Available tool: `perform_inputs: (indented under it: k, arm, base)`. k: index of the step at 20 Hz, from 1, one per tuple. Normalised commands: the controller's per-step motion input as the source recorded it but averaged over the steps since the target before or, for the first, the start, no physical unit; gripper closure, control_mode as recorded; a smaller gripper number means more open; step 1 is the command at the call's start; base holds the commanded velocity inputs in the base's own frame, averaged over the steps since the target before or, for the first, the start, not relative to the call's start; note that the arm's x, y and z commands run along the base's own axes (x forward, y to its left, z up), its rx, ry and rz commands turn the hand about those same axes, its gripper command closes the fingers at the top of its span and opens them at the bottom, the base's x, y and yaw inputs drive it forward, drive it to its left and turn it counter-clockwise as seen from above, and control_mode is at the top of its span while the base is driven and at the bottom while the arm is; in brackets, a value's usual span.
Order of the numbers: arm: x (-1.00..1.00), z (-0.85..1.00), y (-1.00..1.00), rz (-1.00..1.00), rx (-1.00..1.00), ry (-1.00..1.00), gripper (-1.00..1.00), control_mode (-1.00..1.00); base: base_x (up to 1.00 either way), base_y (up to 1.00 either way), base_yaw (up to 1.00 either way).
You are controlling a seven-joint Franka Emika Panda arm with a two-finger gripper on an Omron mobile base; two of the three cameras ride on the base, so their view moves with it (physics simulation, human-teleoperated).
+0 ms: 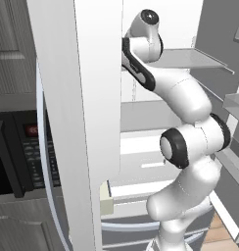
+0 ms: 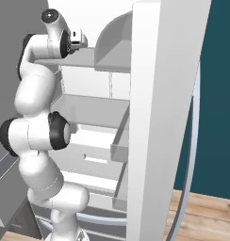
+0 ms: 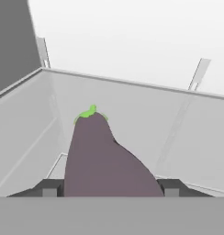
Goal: Gather the eggplant and broccoli from the fridge and place them on a tray on the dining counter. Then gather the chicken drumsticks from the fridge and place them on the other tray.
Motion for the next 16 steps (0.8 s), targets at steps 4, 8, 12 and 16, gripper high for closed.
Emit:
perform_inputs:
  k: [4,8,12,16]
  arm:
    - [-1.00,0.01,-0.05,0.00,0.03,-0.13,1.00,-1.00]
    - [-1.00,0.13,-0.14,0.00,0.06,-0.11,1.00,-1.00]
    - [-1.00,0.27,-0.28,-0.01,0.08,-0.04,1.00,-1.00]
    - [-1.00,0.34,-0.36,-0.05,0.08,0.00,1.00,-1.00]
  base:
    - [0.00,0.00,0.00]
    - [0.00,0.00,0.00]
    - [0.00,0.00,0.00]
    - [0.00,0.00,0.00]
